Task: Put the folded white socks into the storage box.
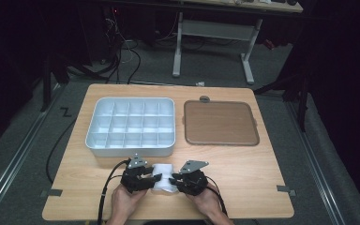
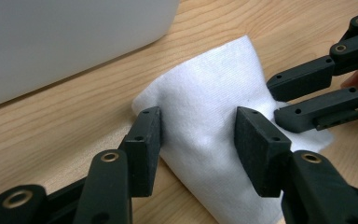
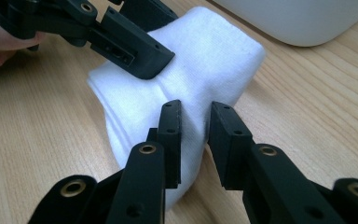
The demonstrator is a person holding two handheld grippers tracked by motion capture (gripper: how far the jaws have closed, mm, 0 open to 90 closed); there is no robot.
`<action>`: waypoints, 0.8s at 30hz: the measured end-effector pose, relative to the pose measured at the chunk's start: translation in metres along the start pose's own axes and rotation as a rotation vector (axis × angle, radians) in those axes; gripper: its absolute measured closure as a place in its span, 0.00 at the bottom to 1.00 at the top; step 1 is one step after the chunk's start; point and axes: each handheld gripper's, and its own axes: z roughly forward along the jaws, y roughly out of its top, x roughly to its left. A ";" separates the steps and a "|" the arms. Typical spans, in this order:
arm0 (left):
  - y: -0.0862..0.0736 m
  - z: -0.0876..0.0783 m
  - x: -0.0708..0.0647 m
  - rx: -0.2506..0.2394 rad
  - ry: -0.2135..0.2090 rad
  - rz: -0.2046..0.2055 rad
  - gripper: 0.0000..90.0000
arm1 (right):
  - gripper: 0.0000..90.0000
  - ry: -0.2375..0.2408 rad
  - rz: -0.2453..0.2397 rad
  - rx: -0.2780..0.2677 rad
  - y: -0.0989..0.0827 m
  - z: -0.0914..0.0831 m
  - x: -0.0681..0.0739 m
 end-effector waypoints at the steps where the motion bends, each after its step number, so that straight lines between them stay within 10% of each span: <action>1: 0.000 0.000 0.000 0.001 0.000 -0.002 0.58 | 0.83 0.000 0.000 0.000 0.000 0.000 0.000; 24: 0.016 -0.009 0.012 0.026 0.039 -0.076 0.42 | 0.75 -0.001 0.000 -0.018 0.007 0.006 0.005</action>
